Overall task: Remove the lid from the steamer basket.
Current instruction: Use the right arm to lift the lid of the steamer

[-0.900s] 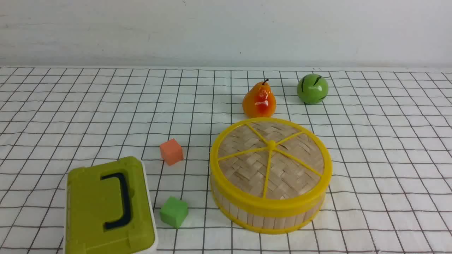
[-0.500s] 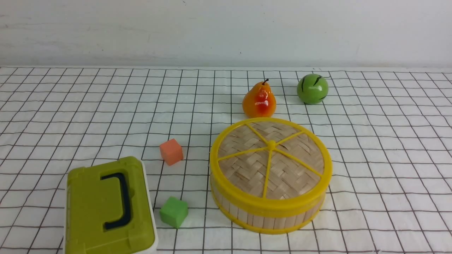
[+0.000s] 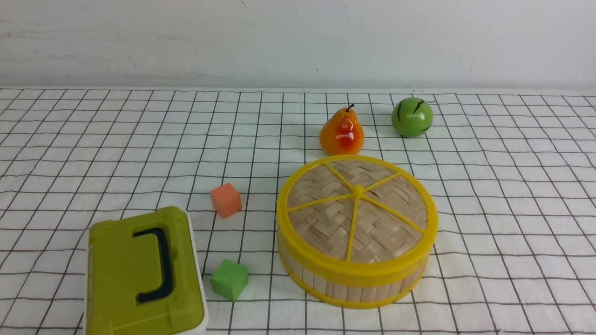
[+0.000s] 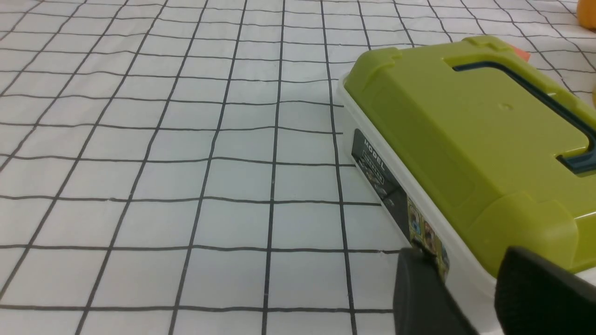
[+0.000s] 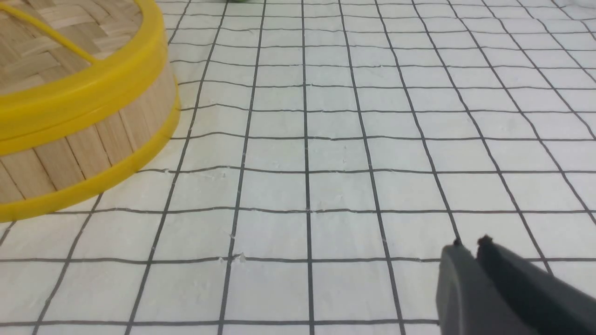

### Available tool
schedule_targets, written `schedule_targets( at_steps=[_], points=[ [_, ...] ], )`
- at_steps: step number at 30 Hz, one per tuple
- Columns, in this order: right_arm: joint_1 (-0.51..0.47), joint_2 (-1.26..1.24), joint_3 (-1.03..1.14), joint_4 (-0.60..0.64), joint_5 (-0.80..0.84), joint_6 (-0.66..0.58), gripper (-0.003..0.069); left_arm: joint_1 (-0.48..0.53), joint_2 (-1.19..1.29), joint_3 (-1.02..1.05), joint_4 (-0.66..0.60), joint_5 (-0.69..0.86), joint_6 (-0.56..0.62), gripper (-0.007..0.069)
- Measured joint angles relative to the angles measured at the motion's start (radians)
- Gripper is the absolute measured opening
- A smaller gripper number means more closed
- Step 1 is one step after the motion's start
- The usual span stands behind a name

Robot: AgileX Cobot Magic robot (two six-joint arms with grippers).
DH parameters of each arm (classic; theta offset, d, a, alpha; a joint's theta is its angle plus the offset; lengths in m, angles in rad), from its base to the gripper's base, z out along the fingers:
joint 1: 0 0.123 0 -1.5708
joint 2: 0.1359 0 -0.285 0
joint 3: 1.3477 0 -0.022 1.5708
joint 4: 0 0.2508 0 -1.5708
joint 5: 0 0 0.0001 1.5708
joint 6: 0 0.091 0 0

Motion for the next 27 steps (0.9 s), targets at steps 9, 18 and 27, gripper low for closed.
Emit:
schedule_targets(
  at_steps=[9, 18, 27],
  points=[
    [0.0, 0.0, 0.0, 0.0, 0.0, 0.0, 0.0064, 0.0, 0.0, 0.0, 0.0, 0.0, 0.0, 0.0239],
    [0.0, 0.0, 0.0, 0.0, 0.0, 0.0, 0.0078, 0.0, 0.0, 0.0, 0.0, 0.0, 0.0, 0.0239],
    [0.0, 0.0, 0.0, 0.0, 0.0, 0.0, 0.0092, 0.0, 0.0, 0.0, 0.0, 0.0, 0.0, 0.0239]
  ],
)
